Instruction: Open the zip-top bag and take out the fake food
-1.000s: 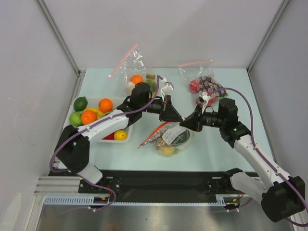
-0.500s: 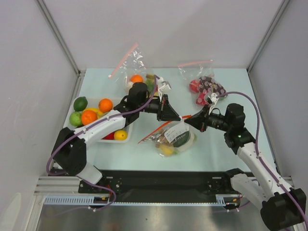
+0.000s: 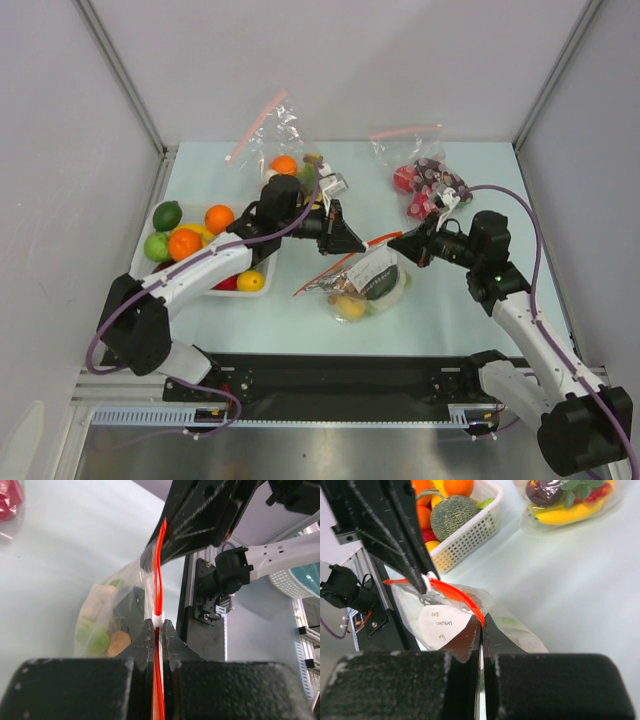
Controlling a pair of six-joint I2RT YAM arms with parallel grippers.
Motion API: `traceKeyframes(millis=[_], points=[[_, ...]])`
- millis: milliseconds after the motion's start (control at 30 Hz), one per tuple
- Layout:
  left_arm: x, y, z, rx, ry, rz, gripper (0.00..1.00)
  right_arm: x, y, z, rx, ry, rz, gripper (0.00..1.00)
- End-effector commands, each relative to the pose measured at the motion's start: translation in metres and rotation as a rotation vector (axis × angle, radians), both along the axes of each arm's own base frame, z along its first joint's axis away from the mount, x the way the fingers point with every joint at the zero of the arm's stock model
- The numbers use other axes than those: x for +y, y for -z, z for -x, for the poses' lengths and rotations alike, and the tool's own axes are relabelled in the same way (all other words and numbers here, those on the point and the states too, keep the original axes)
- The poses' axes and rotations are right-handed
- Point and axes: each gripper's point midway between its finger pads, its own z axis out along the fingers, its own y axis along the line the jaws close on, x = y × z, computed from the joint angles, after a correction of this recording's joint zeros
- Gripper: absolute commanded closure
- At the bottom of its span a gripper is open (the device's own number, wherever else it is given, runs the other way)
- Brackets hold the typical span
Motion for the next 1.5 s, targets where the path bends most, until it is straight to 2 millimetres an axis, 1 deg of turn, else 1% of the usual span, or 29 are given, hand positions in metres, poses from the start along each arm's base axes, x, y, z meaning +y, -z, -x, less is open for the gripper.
traceKeyframes(millis=[0,33,100,133,167,233,267,300,333,400,433,467,533,567,633,700,733,767,800,867,900,1133,1267,1300,1333,1367,1400,1433,1467], points=[[0.019,-0.002,0.007,-0.029,-0.021,-0.033,1.0,-0.02,-0.025,-0.037,-0.07,0.163,0.016,1.0],[0.021,0.0,0.006,-0.032,-0.036,-0.042,1.0,-0.021,-0.027,-0.04,-0.07,0.18,0.015,1.0],[0.025,0.003,0.01,-0.034,-0.043,-0.054,1.0,-0.021,-0.023,-0.048,-0.055,0.191,0.02,1.0],[0.027,0.005,0.01,-0.037,-0.052,-0.06,1.0,-0.022,-0.026,-0.053,-0.057,0.204,0.013,1.0],[0.029,0.009,0.011,-0.031,-0.057,-0.069,1.0,-0.022,-0.023,-0.058,-0.045,0.212,0.016,1.0],[0.033,0.008,0.015,-0.033,-0.065,-0.072,1.0,-0.022,-0.026,-0.066,-0.055,0.229,0.013,1.0],[0.036,0.013,0.017,-0.028,-0.075,-0.081,1.0,-0.022,-0.027,-0.069,-0.053,0.233,0.01,1.0],[0.039,0.01,0.019,-0.038,-0.08,-0.078,1.0,-0.022,-0.021,-0.075,-0.037,0.238,0.018,1.0],[0.041,0.011,0.021,-0.04,-0.087,-0.082,1.0,-0.021,-0.025,-0.079,-0.049,0.243,0.013,1.0],[0.046,0.019,0.023,-0.033,-0.105,-0.105,1.0,-0.02,-0.02,-0.088,-0.029,0.246,0.018,1.0],[0.049,0.016,0.026,-0.044,-0.111,-0.1,1.0,-0.019,-0.02,-0.093,-0.033,0.251,0.016,1.0],[0.052,0.021,0.026,-0.044,-0.123,-0.112,1.0,-0.019,-0.023,-0.096,-0.039,0.252,0.013,1.0],[0.057,0.021,0.03,-0.05,-0.134,-0.12,1.0,-0.017,-0.022,-0.105,-0.034,0.255,0.011,1.0],[0.06,0.025,0.032,-0.046,-0.139,-0.128,1.0,-0.016,-0.026,-0.108,-0.041,0.255,0.008,1.0],[0.063,0.028,0.033,-0.045,-0.152,-0.142,1.0,-0.016,-0.024,-0.115,-0.038,0.26,0.011,1.0],[0.067,0.029,0.036,-0.048,-0.162,-0.144,1.0,-0.014,-0.028,-0.121,-0.046,0.259,0.01,1.0],[0.068,0.03,0.037,-0.044,-0.165,-0.145,1.0,-0.014,-0.028,-0.123,-0.048,0.262,0.013,1.0],[0.07,0.031,0.039,-0.044,-0.167,-0.147,1.0,-0.014,-0.023,-0.128,-0.034,0.263,0.019,1.0],[0.071,0.03,0.04,-0.048,-0.172,-0.146,1.0,-0.013,-0.028,-0.13,-0.047,0.263,0.019,1.0],[0.074,0.032,0.041,-0.046,-0.179,-0.151,1.0,-0.012,-0.023,-0.137,-0.04,0.265,0.033,1.0],[0.075,0.029,0.042,-0.053,-0.182,-0.147,1.0,-0.012,-0.026,-0.14,-0.046,0.268,0.035,1.0],[0.078,0.027,0.044,-0.061,-0.185,-0.155,1.0,-0.016,-0.024,-0.158,-0.045,0.312,0.06,1.0],[0.064,0.012,0.04,-0.082,-0.177,-0.114,1.0,-0.021,-0.028,-0.16,-0.038,0.351,0.07,1.0],[0.06,0.008,0.036,-0.099,-0.19,-0.104,1.0,-0.024,-0.027,-0.158,-0.024,0.364,0.078,1.0],[0.052,0.011,0.038,-0.09,-0.177,-0.11,1.0,-0.027,-0.028,-0.158,-0.017,0.379,0.086,0.98],[0.046,0.004,0.034,-0.11,-0.188,-0.095,1.0,-0.029,-0.033,-0.157,-0.019,0.389,0.087,0.93],[0.04,0.003,0.033,-0.112,-0.191,-0.095,1.0,-0.032,-0.029,-0.155,0.009,0.409,0.101,0.86],[0.032,0.003,0.036,-0.108,-0.179,-0.094,1.0,-0.034,-0.035,-0.151,0.006,0.419,0.098,0.69],[0.025,0.001,0.032,-0.114,-0.181,-0.089,1.0,-0.035,-0.04,-0.15,-0.003,0.428,0.097,0.63]])
